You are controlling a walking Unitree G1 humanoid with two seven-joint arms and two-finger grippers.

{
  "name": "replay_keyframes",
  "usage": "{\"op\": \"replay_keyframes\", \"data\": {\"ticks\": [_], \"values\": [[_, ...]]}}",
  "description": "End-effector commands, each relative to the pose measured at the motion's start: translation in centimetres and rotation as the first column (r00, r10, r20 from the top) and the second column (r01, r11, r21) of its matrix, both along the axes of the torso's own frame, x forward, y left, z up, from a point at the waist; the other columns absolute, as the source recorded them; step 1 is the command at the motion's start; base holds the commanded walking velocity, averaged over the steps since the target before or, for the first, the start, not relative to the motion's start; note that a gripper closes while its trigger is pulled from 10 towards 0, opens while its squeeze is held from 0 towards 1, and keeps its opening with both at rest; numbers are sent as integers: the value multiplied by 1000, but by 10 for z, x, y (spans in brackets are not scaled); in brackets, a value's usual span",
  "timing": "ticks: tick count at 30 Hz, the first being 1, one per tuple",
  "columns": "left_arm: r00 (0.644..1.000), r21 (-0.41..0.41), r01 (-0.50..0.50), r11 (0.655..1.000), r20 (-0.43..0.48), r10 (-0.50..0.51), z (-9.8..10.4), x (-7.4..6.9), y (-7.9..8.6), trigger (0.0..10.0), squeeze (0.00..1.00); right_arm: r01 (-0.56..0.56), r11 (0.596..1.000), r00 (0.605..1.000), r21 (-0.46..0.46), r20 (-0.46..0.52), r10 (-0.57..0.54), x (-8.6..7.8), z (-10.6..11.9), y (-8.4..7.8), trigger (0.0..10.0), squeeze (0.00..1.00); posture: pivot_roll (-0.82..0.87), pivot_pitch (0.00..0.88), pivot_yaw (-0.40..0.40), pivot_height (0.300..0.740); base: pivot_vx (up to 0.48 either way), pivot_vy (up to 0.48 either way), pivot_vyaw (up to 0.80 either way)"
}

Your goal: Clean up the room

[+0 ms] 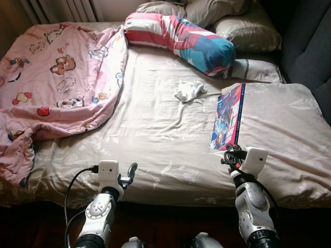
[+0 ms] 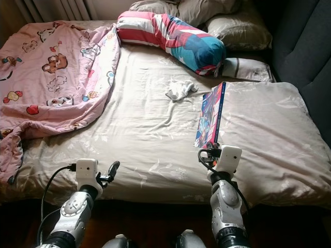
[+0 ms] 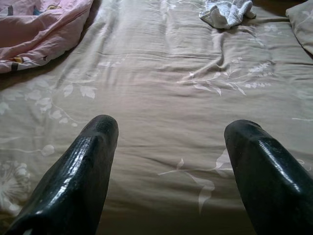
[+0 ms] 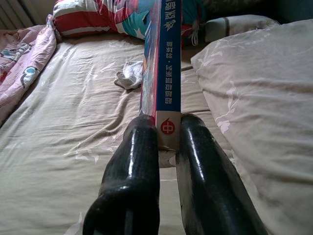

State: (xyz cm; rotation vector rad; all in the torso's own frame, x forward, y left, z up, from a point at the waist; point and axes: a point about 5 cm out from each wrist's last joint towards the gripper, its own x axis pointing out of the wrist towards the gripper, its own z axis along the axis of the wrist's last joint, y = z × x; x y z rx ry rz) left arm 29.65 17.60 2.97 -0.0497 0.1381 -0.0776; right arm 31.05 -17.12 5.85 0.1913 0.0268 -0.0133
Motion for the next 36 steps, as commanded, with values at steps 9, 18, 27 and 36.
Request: {"op": "replay_keyframes", "data": {"ticks": [9, 18, 27, 36], "values": [[999, -1, -15, 1000, -40, 15, -9, -8, 4, 10000, 0, -12, 1000, 1000, 10, 17, 12, 3, 3, 4, 10000, 0, -15, 192, 30, 694, 135, 0, -446], [999, -2, -15, 1000, -40, 15, -9, -8, 4, 10000, 0, -15, 1000, 1000, 3, 24, 15, 2, 4, 5, 10000, 0, -14, 193, 30, 694, 246, 0, 0], [999, 1, -22, 1000, -42, 22, -10, -8, 5, 10000, 0, -23, 1000, 1000, -1, 11, 23, 1, 1, 6, 10000, 0, -11, 195, 30, 694, 27, 0, 0], [999, -2, -16, 1000, -47, 16, -10, -9, 5, 10000, 0, -12, 1000, 1000, -10, -7, 12, 0, -2, 4, 10000, 0, -11, 196, 31, 694, 0, 0, 0]]}}
